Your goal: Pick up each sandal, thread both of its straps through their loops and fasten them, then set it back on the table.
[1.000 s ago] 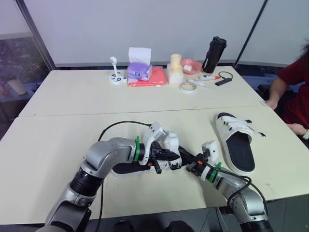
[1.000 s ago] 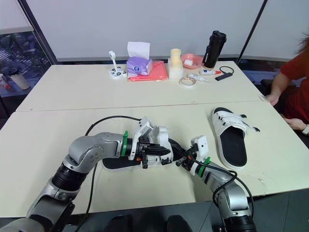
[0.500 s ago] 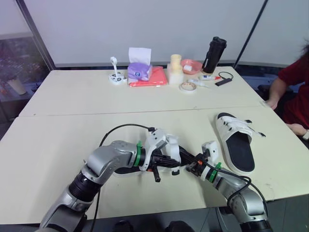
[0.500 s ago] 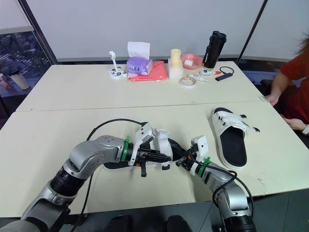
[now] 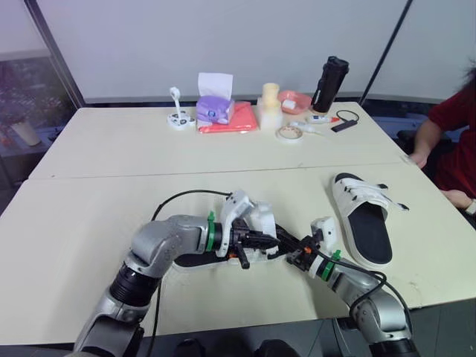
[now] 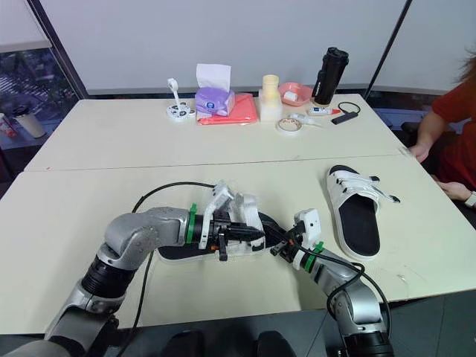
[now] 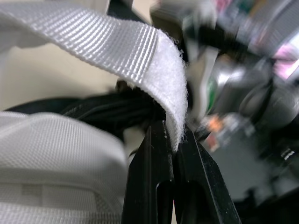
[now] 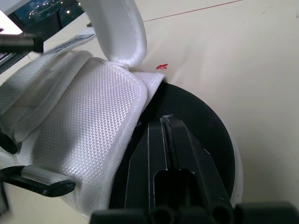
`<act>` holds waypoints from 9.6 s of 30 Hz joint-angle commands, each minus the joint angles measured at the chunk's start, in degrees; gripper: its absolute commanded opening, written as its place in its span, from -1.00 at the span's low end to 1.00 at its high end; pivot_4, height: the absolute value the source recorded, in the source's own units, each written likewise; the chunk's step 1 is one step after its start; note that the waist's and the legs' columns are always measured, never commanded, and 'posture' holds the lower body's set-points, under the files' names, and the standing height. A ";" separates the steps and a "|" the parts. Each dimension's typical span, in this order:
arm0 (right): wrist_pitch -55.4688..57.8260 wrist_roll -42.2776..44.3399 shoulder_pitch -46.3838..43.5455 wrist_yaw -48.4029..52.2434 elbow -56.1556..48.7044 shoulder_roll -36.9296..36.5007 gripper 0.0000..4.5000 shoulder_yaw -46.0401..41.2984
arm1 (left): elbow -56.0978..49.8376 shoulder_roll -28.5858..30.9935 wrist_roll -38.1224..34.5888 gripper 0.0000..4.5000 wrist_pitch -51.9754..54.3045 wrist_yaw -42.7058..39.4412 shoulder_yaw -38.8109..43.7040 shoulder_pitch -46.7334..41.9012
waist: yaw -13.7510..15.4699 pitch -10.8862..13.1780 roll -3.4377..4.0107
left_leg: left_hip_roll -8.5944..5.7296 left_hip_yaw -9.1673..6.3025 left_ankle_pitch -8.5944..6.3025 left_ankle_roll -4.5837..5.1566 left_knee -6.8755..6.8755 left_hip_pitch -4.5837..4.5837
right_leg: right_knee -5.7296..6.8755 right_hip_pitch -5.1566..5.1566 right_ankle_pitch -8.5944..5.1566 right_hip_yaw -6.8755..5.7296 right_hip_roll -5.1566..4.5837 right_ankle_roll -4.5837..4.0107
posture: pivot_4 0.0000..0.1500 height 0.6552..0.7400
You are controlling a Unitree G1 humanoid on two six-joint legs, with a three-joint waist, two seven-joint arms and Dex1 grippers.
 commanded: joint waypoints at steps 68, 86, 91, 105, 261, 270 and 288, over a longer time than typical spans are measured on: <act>3.27 -3.80 3.12 -0.77 8.77 1.68 -1.00 4.41 | -5.91 9.35 7.78 -0.99 -8.77 -7.56 -13.57 2.01 | -0.21 -0.01 -0.02 | 0.14 0.11 0.00 -0.01 -0.34 0.10 | 0.00 -0.16 -0.05 0.15 0.11 -0.14 | 1.00 1.00; 3.44 -3.87 3.52 -0.86 8.62 1.71 -1.00 4.07 | -4.37 10.95 13.08 -0.99 -13.91 -10.18 -16.44 2.28 | -0.16 -0.10 -0.13 | 0.33 0.12 0.00 -0.01 -0.37 0.26 | 0.00 -0.02 -0.07 0.16 0.11 -0.18 | 1.00 1.00; 3.46 -3.95 3.61 -0.80 8.56 1.72 -1.00 4.09 | -2.47 12.55 17.82 -0.99 -16.47 -9.56 -19.43 2.19 | -0.20 -0.10 -0.13 | 0.38 0.16 0.00 -0.01 -0.42 0.27 | 0.00 -0.06 -0.09 0.16 0.17 -0.25 | 1.00 1.00; 3.74 -3.91 3.38 -0.18 8.36 1.01 -1.00 4.02 | -3.67 12.51 18.59 0.78 -18.68 -10.29 -17.11 3.33 | -0.14 -0.10 -0.12 | 0.43 0.17 0.00 -0.01 -0.42 0.28 | 0.01 -0.05 -0.10 0.16 0.16 -0.30 | 1.00 1.00; 6.33 -3.13 7.64 -1.06 1.24 0.13 -1.00 6.58 | -15.58 13.40 -2.25 0.98 -7.36 -4.50 0.09 6.19 | 0.13 0.14 -0.04 | 0.01 0.08 -0.02 -0.16 -0.34 0.12 | 0.10 0.06 -0.18 -0.22 0.09 -0.16 | 1.00 1.00; 6.35 -3.07 6.17 -1.25 2.28 -0.22 -1.00 6.08 | -21.75 15.84 -4.31 0.98 -4.43 -2.22 -2.92 12.71 | 0.53 0.12 -0.04 | 0.03 0.07 -0.03 -0.16 -0.38 0.13 | 0.04 0.07 -0.19 -0.20 0.05 -0.16 | 1.00 1.00; 7.29 -2.22 7.54 -1.44 0.53 -2.90 -1.00 4.76 | -24.33 15.19 -13.31 0.98 -1.14 -1.90 0.82 17.06 | 1.40 -0.05 -0.08 | 0.00 0.07 -0.03 -0.15 -0.37 0.12 | 0.02 0.09 -0.19 -0.21 0.02 -0.16 | 1.00 1.00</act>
